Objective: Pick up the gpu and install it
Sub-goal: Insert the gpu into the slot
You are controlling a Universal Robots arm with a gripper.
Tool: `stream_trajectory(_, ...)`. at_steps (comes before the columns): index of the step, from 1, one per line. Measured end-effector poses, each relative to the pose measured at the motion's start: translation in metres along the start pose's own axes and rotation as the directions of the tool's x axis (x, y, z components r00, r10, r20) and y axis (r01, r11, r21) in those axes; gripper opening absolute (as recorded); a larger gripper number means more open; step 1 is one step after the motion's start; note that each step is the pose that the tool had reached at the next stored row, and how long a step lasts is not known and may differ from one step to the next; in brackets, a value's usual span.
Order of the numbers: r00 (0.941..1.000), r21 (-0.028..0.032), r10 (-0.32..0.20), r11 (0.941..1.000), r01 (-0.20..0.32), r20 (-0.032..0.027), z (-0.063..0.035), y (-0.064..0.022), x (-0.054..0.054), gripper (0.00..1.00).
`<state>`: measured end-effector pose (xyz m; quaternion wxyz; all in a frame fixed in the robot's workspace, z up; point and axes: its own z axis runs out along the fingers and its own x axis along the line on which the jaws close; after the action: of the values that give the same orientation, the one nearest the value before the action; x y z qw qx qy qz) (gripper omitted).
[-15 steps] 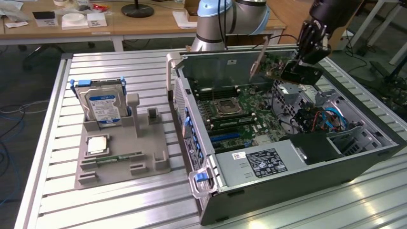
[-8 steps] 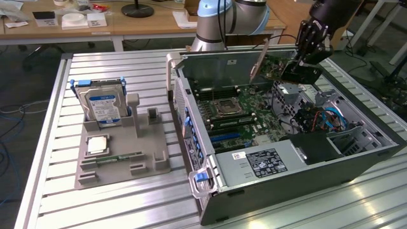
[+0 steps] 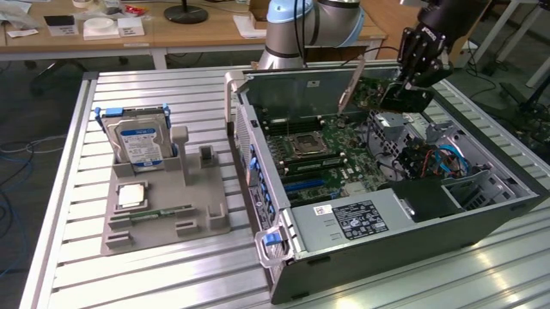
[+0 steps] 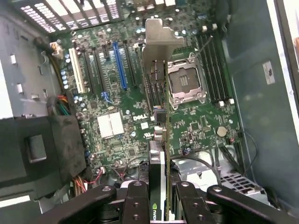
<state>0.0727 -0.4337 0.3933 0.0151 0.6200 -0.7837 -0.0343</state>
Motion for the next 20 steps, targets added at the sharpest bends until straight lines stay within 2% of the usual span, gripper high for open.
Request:
stream_trajectory(5, 0.9984, -0.0011, -0.056, 0.9984, 0.056, -0.0041, 0.0002, 0.0000, -0.0001, 0.27)
stream_trajectory(13, 0.9982, -0.0012, -0.060, 0.9982, 0.060, -0.0042, 0.0003, 0.0000, -0.0001, 0.27)
stream_trajectory(20, 0.9942, -0.0020, -0.107, 0.9942, 0.107, -0.0077, 0.0005, 0.0000, -0.0001, 0.27)
